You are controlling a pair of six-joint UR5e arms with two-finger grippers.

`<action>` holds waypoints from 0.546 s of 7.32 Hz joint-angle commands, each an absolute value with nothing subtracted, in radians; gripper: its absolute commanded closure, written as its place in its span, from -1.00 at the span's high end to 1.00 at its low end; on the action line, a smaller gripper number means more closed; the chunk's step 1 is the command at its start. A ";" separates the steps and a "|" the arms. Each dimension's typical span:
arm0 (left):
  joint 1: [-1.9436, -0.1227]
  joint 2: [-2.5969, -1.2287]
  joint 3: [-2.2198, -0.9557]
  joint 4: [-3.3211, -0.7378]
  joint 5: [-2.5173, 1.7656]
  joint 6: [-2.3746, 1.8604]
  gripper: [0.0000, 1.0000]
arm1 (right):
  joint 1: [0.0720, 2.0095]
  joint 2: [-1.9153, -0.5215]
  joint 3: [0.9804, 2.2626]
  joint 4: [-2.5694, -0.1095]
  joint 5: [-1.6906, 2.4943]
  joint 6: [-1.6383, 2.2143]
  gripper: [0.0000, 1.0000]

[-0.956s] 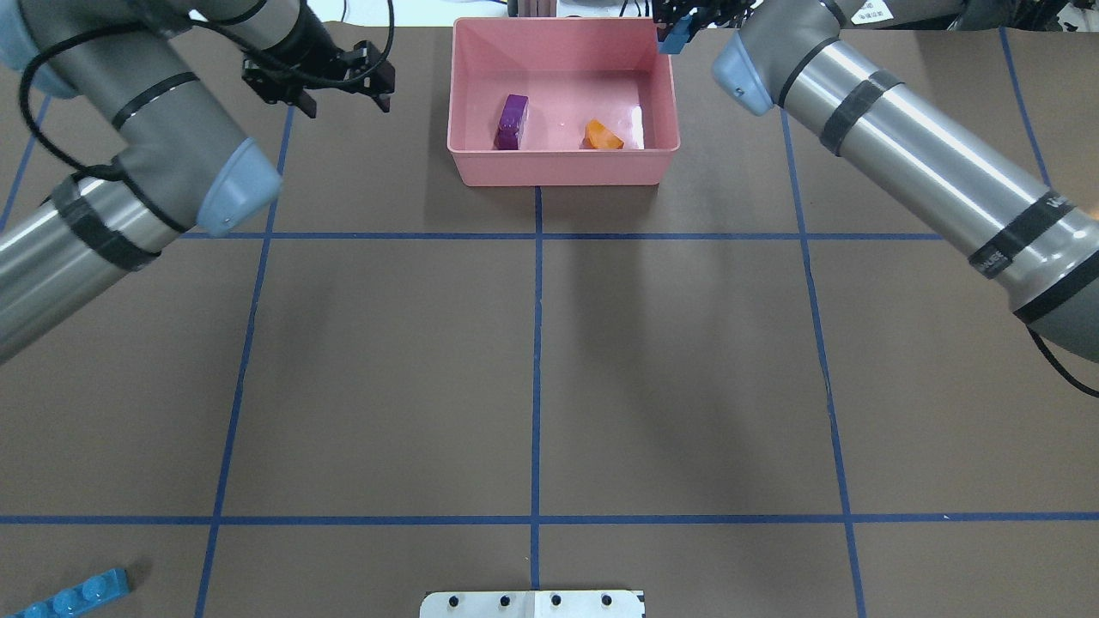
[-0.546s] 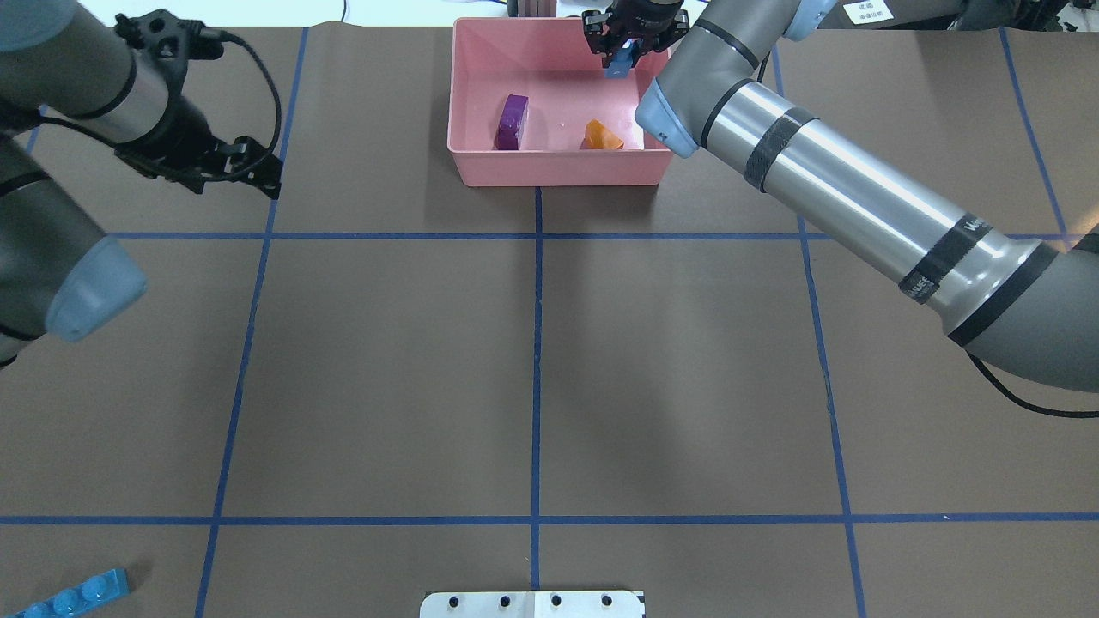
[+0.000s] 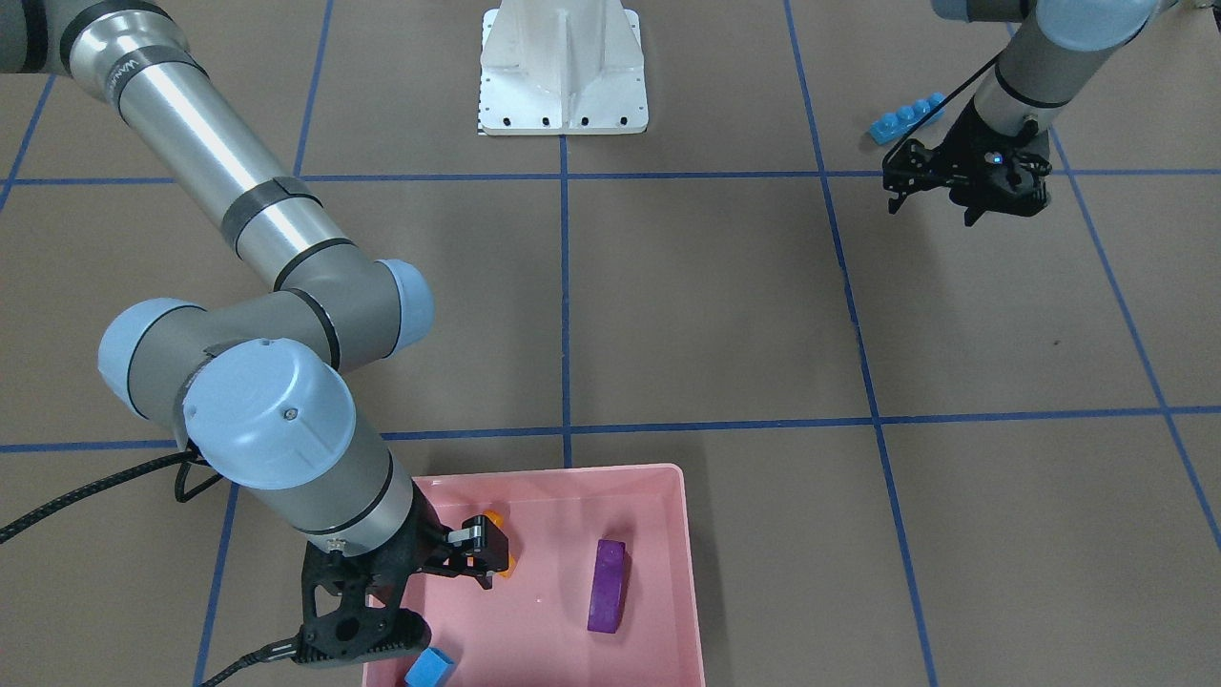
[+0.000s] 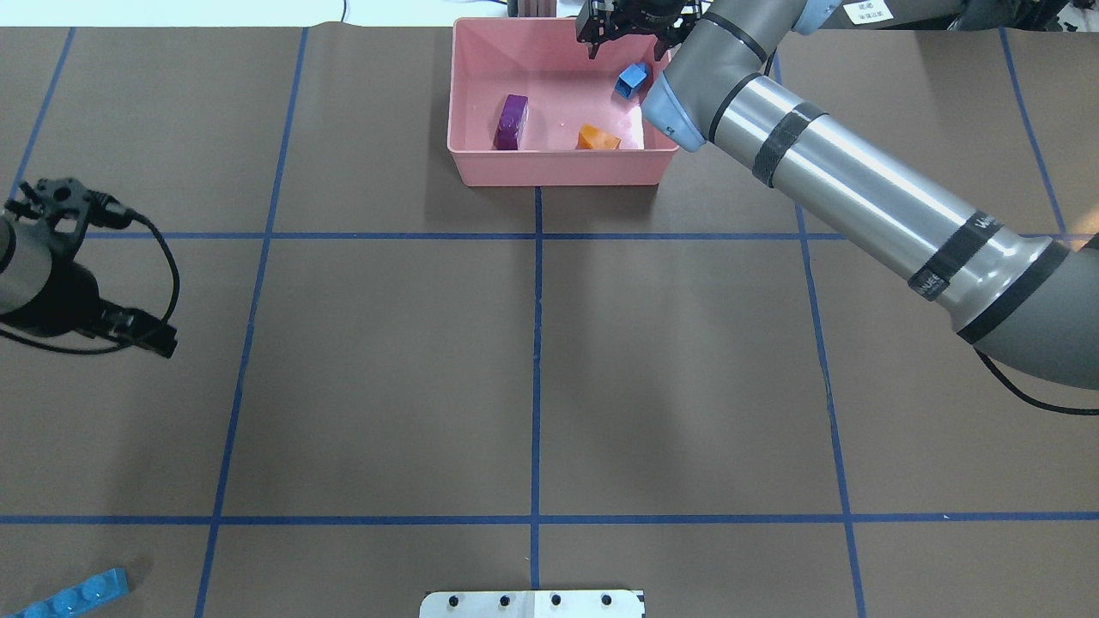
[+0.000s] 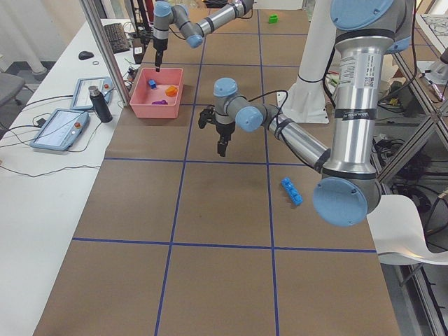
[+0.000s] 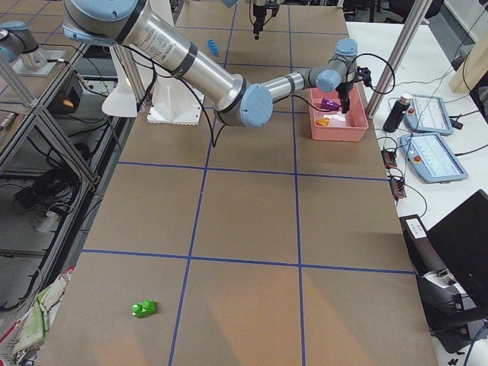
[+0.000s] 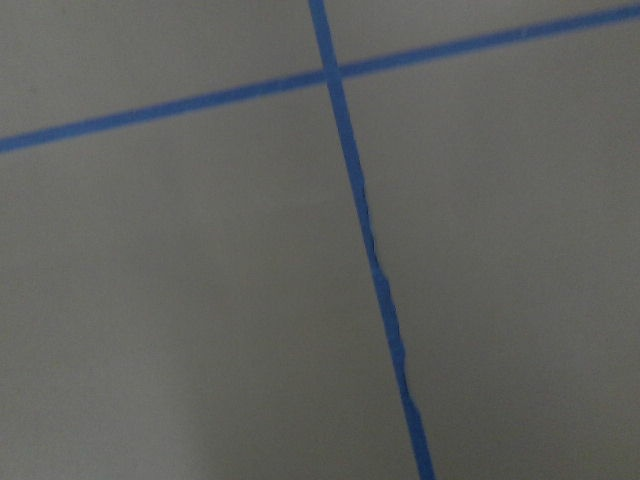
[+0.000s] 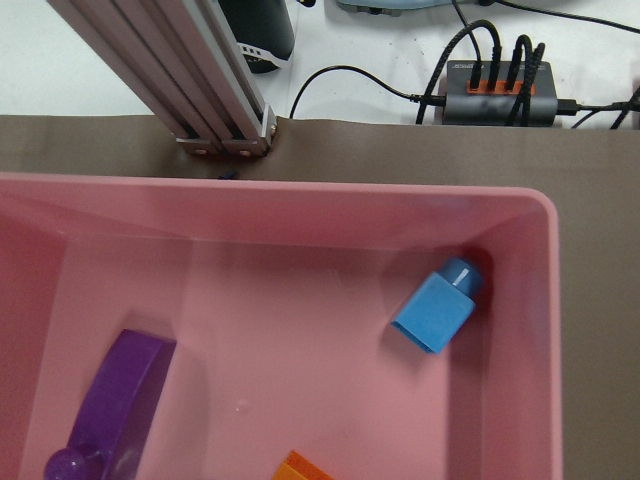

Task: Put all blocks into box

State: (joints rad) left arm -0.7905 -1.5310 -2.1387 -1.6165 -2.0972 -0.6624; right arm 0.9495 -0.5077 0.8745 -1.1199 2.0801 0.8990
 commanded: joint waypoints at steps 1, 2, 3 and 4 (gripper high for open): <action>-0.593 -1.396 -2.193 -1.618 -2.004 -0.652 1.00 | 1.004 -0.647 1.096 -1.317 2.132 0.884 1.00; -0.540 -1.372 -2.218 -1.618 -2.003 -0.637 1.00 | 1.032 -0.710 1.200 -1.413 2.175 0.859 1.00; -0.511 -1.335 -2.235 -1.618 -2.003 -0.568 1.00 | 1.045 -0.772 1.289 -1.487 2.184 0.830 1.00; -0.490 -1.300 -2.240 -1.618 -2.012 -0.489 1.00 | 1.055 -0.838 1.366 -1.552 2.184 0.795 1.00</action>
